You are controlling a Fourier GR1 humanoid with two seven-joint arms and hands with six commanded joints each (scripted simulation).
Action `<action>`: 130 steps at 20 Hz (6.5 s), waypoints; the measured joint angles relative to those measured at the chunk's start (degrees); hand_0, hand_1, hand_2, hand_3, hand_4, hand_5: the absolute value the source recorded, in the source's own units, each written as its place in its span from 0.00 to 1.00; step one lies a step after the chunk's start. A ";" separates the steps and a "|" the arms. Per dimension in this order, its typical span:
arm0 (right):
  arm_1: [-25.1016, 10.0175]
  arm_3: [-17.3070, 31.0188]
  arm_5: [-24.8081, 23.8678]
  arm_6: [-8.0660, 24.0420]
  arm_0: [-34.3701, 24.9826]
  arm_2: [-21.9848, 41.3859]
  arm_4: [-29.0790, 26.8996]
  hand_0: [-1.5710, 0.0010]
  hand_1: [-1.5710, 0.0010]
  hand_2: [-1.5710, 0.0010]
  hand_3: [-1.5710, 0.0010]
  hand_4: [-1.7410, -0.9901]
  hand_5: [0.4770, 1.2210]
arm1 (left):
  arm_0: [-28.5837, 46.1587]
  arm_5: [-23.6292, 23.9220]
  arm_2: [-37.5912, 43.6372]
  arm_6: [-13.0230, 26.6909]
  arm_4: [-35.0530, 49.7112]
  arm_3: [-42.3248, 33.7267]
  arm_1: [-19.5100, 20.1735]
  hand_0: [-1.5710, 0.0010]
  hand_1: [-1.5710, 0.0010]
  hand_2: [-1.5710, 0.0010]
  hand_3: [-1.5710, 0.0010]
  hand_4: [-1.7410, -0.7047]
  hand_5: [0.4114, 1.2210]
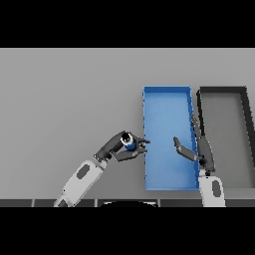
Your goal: Pick up the blue pipe and place it into the blue bin.
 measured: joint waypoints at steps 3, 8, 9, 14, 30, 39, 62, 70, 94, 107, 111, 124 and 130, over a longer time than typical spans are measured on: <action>-0.34 -0.14 0.00 0.08 0.02 -0.38 -0.24 1.00 1.00 1.00 1.00 0.79 0.22 | -0.09 -0.76 0.13 2.24 -0.36 -0.99 -0.41 0.00 0.00 0.00 0.00 0.26 1.00; 4.97 -10.08 -8.31 -1.55 11.81 2.40 6.98 1.00 1.00 1.00 1.00 0.74 0.22 | 0.13 -1.73 1.18 2.57 -1.64 0.33 -0.94 0.00 0.00 0.00 0.00 0.27 1.00; 6.62 -12.53 -10.54 -1.34 14.72 3.16 8.97 1.00 1.00 1.00 1.00 0.73 0.22 | -0.23 -2.03 1.27 2.53 -1.67 -0.30 -1.12 0.00 0.00 0.00 0.00 0.26 1.00; 8.40 -20.54 -7.58 -2.25 18.34 4.93 3.83 1.00 0.99 0.94 1.00 0.72 0.20 | 0.87 -3.18 1.12 2.69 -3.29 -0.73 -1.99 0.00 0.00 0.00 0.00 0.26 1.00; -3.53 -25.47 12.54 31.73 -13.82 13.53 -15.83 1.00 1.00 0.97 1.00 0.60 0.11 | 0.07 -7.04 4.18 2.89 -5.55 0.53 -4.22 0.00 0.00 0.00 0.00 0.26 1.00; -0.76 -21.57 14.80 38.65 -27.87 18.65 -17.05 0.98 0.98 0.95 1.00 0.74 0.06 | 1.66 -10.13 5.88 3.50 -5.49 0.28 -5.32 0.00 0.00 0.00 0.00 0.26 1.00; 2.67 -14.08 11.71 32.51 -33.70 23.56 -17.83 0.02 0.02 0.01 0.03 0.02 0.95 | 1.39 -11.32 7.76 4.53 -4.56 -0.41 -6.80 0.00 0.00 0.00 0.09 0.01 1.00; 3.51 -14.73 10.64 37.06 -33.97 23.81 -16.46 0.00 0.00 0.00 0.00 0.00 0.99 | 1.38 -14.27 6.75 2.95 -10.44 -0.99 -3.84 0.76 0.78 0.78 0.81 0.63 0.76; -3.78 -10.07 -1.88 40.14 -59.96 3.48 -35.93 0.00 0.00 0.00 0.00 0.00 1.00 | 2.00 -12.99 8.05 13.91 -9.85 -1.11 -4.25 1.00 1.00 1.00 1.00 0.81 0.02; -14.33 -3.96 -0.88 41.75 -43.48 -9.39 -31.13 0.00 0.00 0.00 0.00 0.00 1.00 | 2.63 -13.09 7.77 10.77 -11.07 -1.04 -2.74 1.00 1.00 1.00 1.00 0.84 0.01; -16.69 -7.70 -5.13 41.75 -31.59 -6.76 -32.65 0.00 0.00 0.00 0.00 0.00 1.00 | 4.42 -12.73 6.59 10.93 -11.29 -1.91 -3.49 1.00 1.00 1.00 1.00 0.83 0.01; -33.78 -9.98 -35.67 39.85 -17.78 16.64 -37.61 0.07 0.15 0.15 0.50 0.08 1.00 | 4.51 -12.37 6.40 12.41 -11.43 -2.09 -3.53 1.00 1.00 1.00 1.00 0.83 0.01; -39.94 -5.52 -35.03 35.74 -22.08 26.10 -40.62 0.76 0.78 0.78 0.87 0.69 0.89 | 4.80 -12.57 6.18 12.36 -11.11 -3.04 -3.31 1.00 1.00 1.00 1.00 0.83 0.02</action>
